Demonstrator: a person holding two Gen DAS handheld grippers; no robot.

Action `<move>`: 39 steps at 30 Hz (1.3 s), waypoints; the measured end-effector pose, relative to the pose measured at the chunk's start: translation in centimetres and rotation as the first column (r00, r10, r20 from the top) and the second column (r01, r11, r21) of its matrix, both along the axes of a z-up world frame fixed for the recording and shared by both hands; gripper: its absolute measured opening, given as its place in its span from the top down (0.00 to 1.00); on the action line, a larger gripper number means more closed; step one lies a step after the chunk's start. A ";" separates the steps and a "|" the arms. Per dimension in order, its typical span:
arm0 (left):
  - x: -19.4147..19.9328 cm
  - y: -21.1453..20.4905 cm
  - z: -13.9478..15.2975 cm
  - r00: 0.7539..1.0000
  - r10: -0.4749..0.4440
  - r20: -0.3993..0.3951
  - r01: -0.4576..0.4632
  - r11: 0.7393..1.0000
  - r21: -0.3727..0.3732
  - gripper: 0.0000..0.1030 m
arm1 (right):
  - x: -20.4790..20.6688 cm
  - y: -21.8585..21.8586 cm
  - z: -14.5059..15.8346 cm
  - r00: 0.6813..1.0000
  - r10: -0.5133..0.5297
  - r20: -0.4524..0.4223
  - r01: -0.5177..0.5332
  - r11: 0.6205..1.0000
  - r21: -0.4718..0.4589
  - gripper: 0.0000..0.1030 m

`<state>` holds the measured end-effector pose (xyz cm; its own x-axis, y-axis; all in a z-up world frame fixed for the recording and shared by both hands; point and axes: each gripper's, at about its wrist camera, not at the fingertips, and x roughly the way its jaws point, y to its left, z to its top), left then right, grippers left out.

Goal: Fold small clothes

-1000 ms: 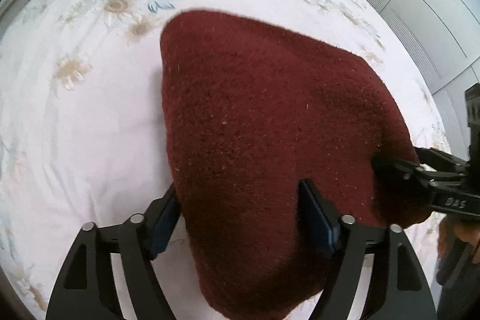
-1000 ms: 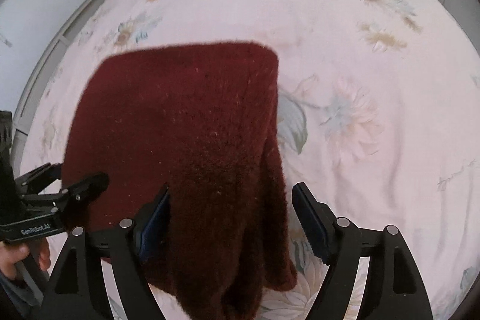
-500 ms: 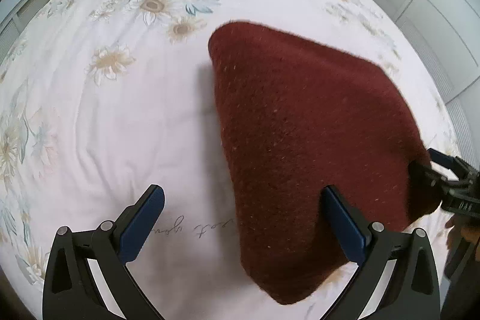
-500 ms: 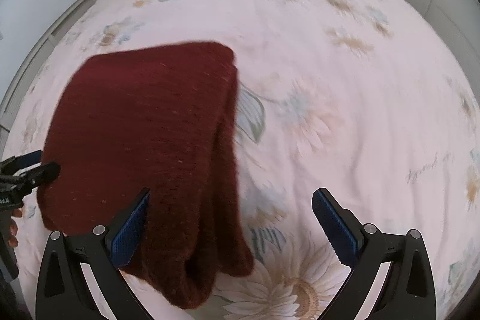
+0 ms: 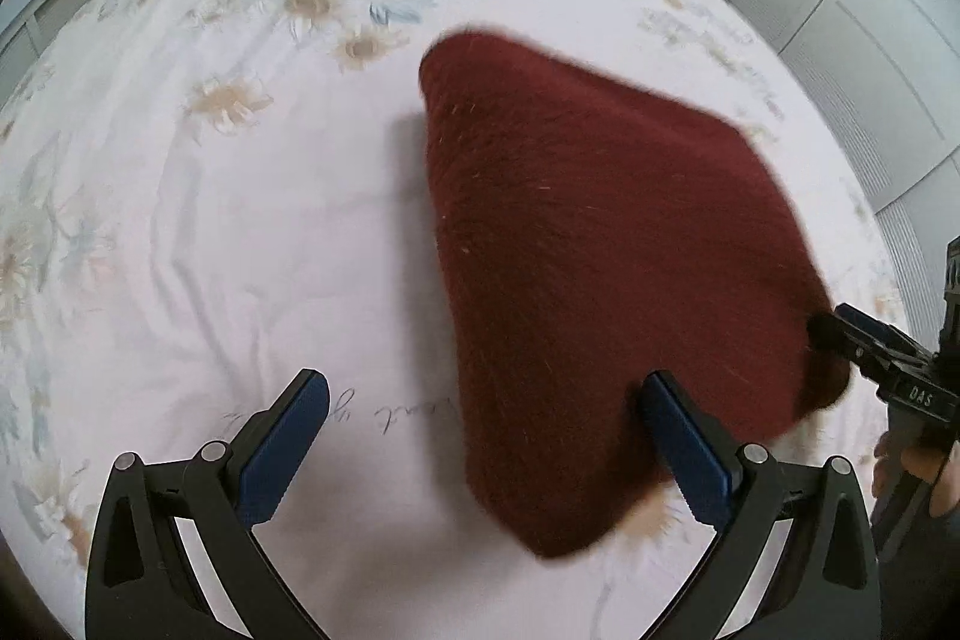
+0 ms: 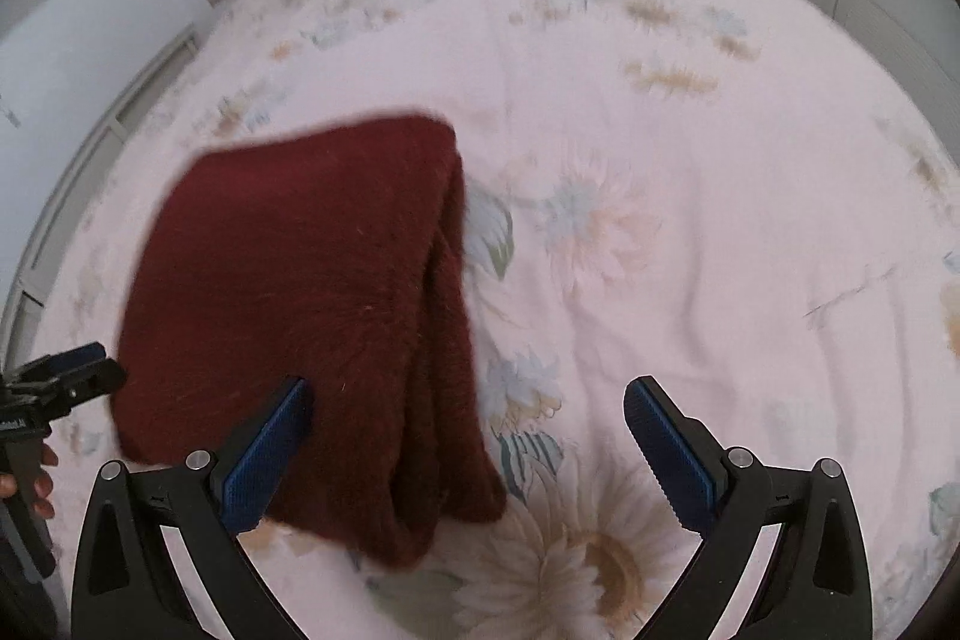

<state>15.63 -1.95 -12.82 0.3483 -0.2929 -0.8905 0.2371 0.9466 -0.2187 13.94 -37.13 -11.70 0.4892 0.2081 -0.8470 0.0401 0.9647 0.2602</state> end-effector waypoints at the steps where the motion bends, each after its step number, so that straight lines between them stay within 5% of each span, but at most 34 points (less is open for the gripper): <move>1: -0.3 0.1 0.7 1.000 -0.003 0.016 0.003 1.000 0.009 0.01 | -0.4 -0.2 0.7 1.000 -0.001 0.013 0.001 1.000 -0.001 0.00; 12: -7.2 0.9 8.0 0.987 0.063 0.151 -0.080 0.991 0.105 0.01 | -8.4 -1.9 10.1 0.987 -0.003 0.159 0.023 0.992 -0.123 0.00; 21: -10.5 1.5 6.8 0.984 0.097 0.147 -0.119 0.982 0.145 0.01 | -13.1 -2.1 9.9 0.989 -0.044 0.141 0.067 0.984 -0.163 0.00; 39: -12.6 1.3 7.2 0.982 0.113 0.152 -0.139 0.975 0.171 0.01 | -15.7 -1.9 10.6 0.987 -0.048 0.151 0.077 0.979 -0.188 0.00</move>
<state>2.99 -0.62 -5.67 0.4973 -0.0782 -0.8640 0.1298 0.9914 -0.0150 -1.72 -39.00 -1.06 0.6165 0.0131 -0.7873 0.0774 0.9940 0.0772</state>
